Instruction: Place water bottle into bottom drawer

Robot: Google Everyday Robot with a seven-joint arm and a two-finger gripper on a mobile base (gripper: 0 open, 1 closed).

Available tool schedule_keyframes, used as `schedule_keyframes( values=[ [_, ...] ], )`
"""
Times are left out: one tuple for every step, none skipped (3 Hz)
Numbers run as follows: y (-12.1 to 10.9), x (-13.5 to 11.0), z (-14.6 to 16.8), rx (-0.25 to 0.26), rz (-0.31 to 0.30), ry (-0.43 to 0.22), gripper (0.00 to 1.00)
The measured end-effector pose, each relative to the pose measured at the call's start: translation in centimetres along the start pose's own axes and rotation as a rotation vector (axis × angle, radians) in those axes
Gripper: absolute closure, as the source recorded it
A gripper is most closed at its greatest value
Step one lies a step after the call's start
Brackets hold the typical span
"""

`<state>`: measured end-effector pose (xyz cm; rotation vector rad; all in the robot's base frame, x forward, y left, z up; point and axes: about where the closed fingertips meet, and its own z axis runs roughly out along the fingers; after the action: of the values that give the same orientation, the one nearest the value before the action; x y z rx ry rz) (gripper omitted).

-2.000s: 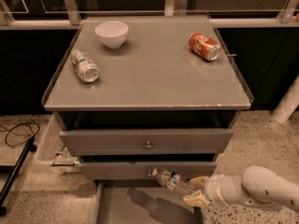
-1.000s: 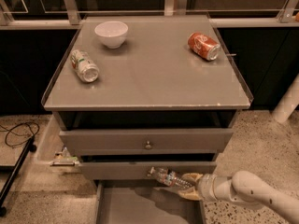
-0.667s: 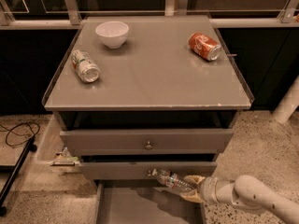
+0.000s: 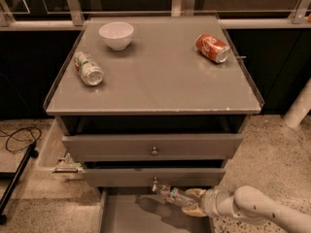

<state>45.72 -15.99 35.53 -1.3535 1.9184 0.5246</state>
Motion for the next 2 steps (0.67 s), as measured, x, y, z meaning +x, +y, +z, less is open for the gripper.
schedule_keyframes(
  values=[
    [3.3, 3.1, 3.7, -0.046, 0.044, 0.034, 1.0],
    [4.9, 6.5, 6.6, -0.047, 0.077, 0.066, 1.0]
  ],
)
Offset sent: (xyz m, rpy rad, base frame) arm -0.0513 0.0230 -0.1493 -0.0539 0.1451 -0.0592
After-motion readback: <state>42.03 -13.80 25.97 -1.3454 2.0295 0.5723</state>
